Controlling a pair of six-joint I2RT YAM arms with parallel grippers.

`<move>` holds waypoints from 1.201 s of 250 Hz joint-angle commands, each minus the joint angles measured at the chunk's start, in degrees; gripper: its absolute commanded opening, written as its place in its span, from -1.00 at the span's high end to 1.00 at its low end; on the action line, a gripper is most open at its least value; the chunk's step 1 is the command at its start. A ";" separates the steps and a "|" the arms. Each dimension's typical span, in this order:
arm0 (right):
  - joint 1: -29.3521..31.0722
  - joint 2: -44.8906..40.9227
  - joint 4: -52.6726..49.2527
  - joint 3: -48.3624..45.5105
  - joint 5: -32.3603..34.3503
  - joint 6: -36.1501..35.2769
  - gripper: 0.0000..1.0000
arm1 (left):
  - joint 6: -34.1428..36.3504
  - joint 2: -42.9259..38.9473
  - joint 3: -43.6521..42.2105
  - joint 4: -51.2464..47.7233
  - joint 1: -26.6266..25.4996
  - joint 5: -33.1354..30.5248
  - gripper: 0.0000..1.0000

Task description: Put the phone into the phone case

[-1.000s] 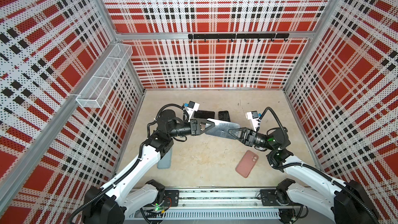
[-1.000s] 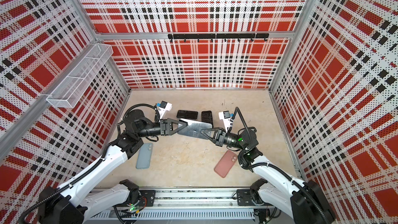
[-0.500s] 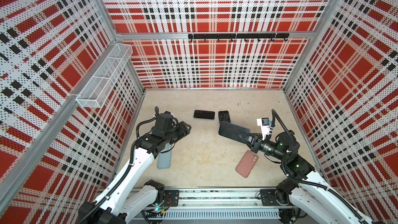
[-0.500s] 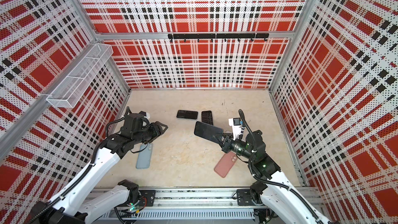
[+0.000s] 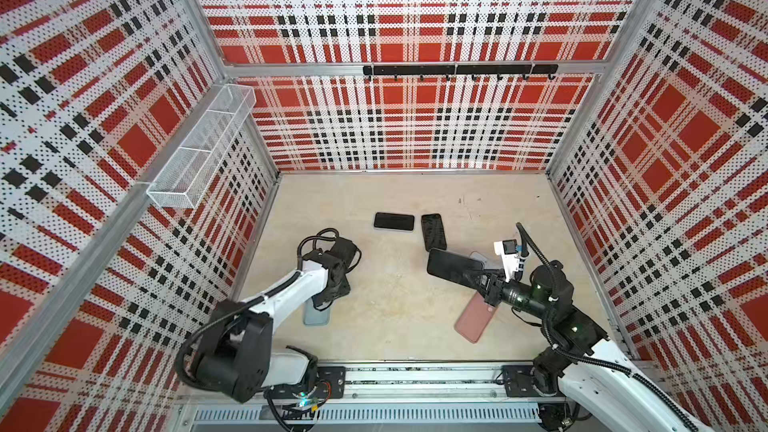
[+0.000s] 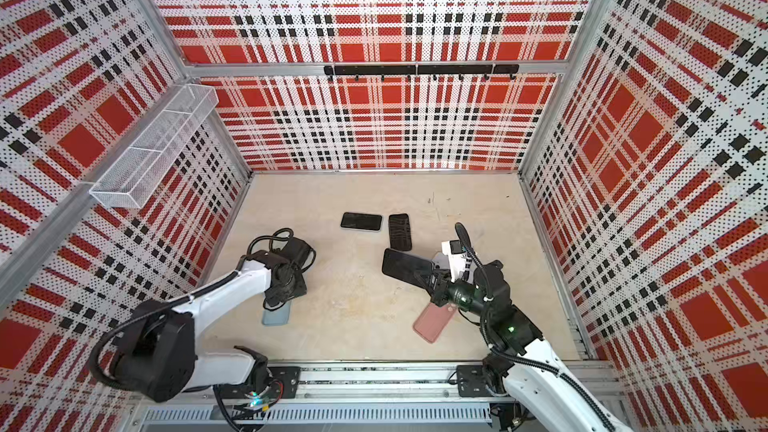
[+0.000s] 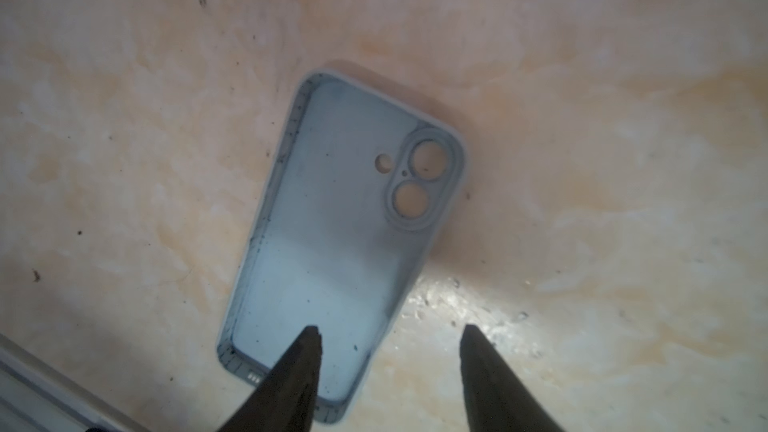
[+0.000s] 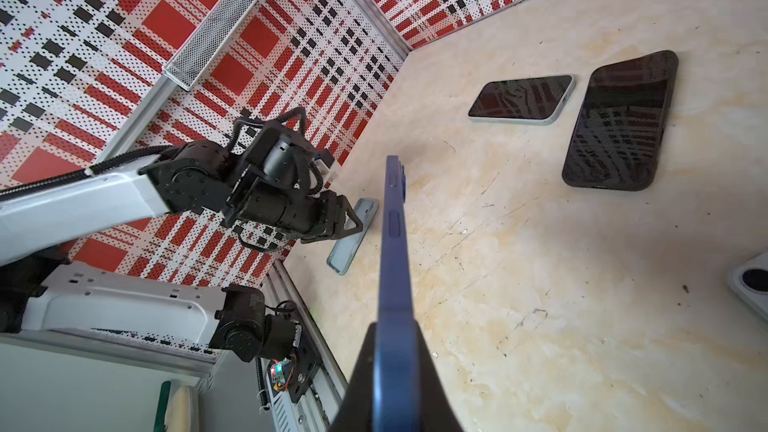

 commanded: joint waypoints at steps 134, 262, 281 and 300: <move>-1.30 -2.14 2.94 2.34 -0.38 -3.96 1.00 | -6.66 10.64 3.17 4.51 -1.66 4.47 0.72; -1.85 -5.85 -1.38 2.89 0.88 -4.16 1.00 | -23.37 7.32 11.09 11.43 -9.91 15.14 1.00; -1.92 -6.69 -2.49 2.85 1.46 -4.22 1.00 | -29.12 7.08 12.19 13.69 -12.26 14.68 1.00; -1.83 -7.20 -3.48 2.67 2.03 -4.15 1.00 | -35.40 7.90 13.06 16.48 -14.58 14.64 1.00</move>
